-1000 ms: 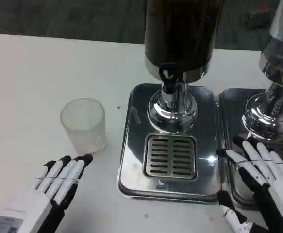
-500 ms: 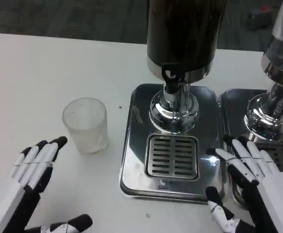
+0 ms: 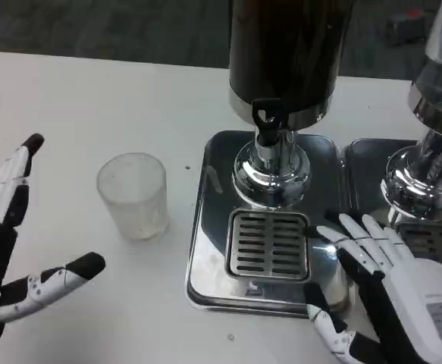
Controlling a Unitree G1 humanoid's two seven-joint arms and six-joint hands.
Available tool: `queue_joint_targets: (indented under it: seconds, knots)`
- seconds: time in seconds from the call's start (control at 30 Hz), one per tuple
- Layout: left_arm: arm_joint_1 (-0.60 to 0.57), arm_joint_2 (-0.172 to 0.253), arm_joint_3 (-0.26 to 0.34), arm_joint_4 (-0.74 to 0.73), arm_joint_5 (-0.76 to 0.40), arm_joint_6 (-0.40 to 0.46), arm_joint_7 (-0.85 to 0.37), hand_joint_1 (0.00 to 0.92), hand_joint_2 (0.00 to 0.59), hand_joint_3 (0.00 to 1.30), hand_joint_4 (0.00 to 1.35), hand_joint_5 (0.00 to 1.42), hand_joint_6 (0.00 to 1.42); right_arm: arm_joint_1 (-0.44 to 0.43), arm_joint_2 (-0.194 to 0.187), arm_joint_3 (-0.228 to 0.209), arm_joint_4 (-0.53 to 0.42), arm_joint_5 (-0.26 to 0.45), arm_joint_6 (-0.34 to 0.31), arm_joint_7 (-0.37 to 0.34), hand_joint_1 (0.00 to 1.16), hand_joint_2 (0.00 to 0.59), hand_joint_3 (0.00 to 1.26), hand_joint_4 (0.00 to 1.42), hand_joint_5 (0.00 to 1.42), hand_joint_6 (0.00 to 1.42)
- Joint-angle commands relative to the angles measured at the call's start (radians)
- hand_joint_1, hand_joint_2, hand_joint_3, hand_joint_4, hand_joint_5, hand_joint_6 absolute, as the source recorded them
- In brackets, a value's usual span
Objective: Grasp the cup under the faucet to collect the drink, then remove the cup.
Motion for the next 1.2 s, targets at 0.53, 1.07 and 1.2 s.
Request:
queue_joint_targets:
  seconds: [0.53,1.07,1.2]
  knots:
    - [-0.290,-0.001,-0.118,0.341,-0.018,0.007,-0.063,0.192,0.014,0.00,0.00,0.22,0.29,-0.032,-0.046,-0.030,0.063,0.087,-0.070,-0.018,0.38,0.499,0.30,0.18,0.14,0.11]
    - [-0.482,-0.012,-0.200,0.623,-0.101,-0.027,-0.220,0.213,0.020,0.00,0.00,0.26,0.32,-0.033,-0.033,-0.024,0.084,0.109,-0.083,-0.036,0.37,0.515,0.35,0.23,0.20,0.15]
    - [-0.524,-0.014,-0.210,0.690,-0.107,-0.040,-0.232,0.213,0.020,0.00,0.00,0.27,0.32,-0.031,-0.034,-0.021,0.088,0.111,-0.090,-0.045,0.37,0.517,0.35,0.24,0.21,0.17]
